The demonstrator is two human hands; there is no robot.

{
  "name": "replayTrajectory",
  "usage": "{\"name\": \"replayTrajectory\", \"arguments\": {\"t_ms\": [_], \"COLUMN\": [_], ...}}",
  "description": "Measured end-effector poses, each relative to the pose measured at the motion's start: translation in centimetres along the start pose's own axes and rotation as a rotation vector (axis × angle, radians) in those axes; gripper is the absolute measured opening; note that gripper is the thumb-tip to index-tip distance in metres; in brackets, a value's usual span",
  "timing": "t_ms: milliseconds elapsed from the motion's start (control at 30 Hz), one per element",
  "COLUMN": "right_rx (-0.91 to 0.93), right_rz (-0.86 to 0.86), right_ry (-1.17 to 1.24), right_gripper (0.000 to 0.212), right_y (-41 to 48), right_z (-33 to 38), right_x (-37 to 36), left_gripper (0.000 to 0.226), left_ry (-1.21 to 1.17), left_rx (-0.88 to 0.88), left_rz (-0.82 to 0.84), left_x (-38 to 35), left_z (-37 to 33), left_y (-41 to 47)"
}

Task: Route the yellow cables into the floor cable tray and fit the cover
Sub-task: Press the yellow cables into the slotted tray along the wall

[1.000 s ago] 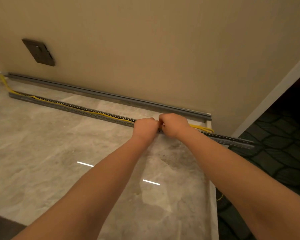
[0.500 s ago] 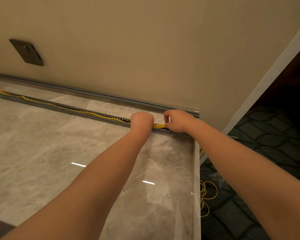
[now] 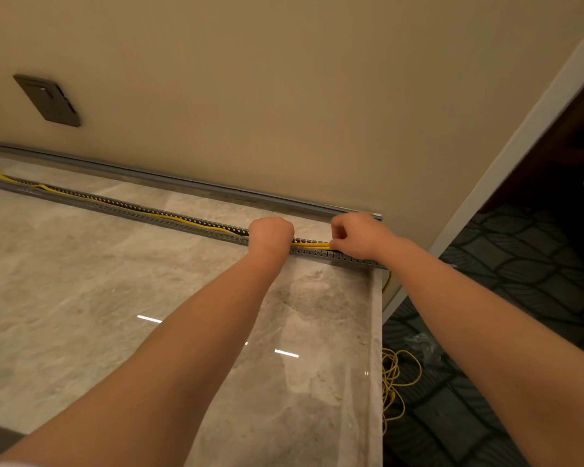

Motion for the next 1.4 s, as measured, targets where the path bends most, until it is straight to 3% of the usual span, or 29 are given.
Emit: {"name": "replayTrajectory", "arguments": {"t_ms": [133, 300, 467, 567, 733, 933, 1200, 1400], "right_rx": [-0.013, -0.055, -0.101, -0.104, -0.124, -0.144, -0.130, -0.209], "right_rz": [0.019, 0.001, -0.016, -0.044, -0.050, -0.112, -0.064, -0.036], "right_ry": [-0.135, -0.079, 0.088, 0.129, 0.075, -0.064, 0.059, -0.071], "right_gripper": [0.025, 0.025, 0.019, 0.022, 0.017, 0.035, 0.003, 0.012], "right_y": [0.2, 0.1, -0.2, -0.5, -0.5, -2.0, -3.7, -5.8], "right_z": [0.8, 0.3, -0.6, -0.9, -0.9, -2.9, -4.3, -7.4], "right_x": [-0.2, -0.2, -0.2, -0.3, -0.3, 1.0, 1.9, 3.0], "left_gripper": [0.026, 0.023, 0.024, 0.022, 0.024, 0.023, 0.027, 0.029], "left_ry": [-0.013, -0.033, -0.440, -0.541, -0.534, -0.445, -0.300, -0.235], "left_rx": [-0.002, -0.046, -0.139, -0.095, -0.115, -0.145, -0.172, -0.156], "left_rz": [-0.001, -0.073, -0.177, -0.178, -0.126, -0.133, -0.133, -0.127], "left_x": [0.2, 0.9, 2.5, 1.9, 1.2, 1.4, 2.2, 3.1], "left_z": [0.0, 0.1, -3.9, -5.0, -4.8, -5.2, -6.2, -6.8], "left_y": [-0.1, -0.4, -1.4, -1.5, -0.9, -0.8, -1.3, -1.6]}}
Point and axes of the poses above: each hand's wrist, its own y-axis towards the middle knuckle, its own x-axis out of the back of the hand, z = x × y, the point moved 9 cm from there along y, towards the middle knuckle, and after that the axes turned 1 degree about -z, right-handed, at the moved point
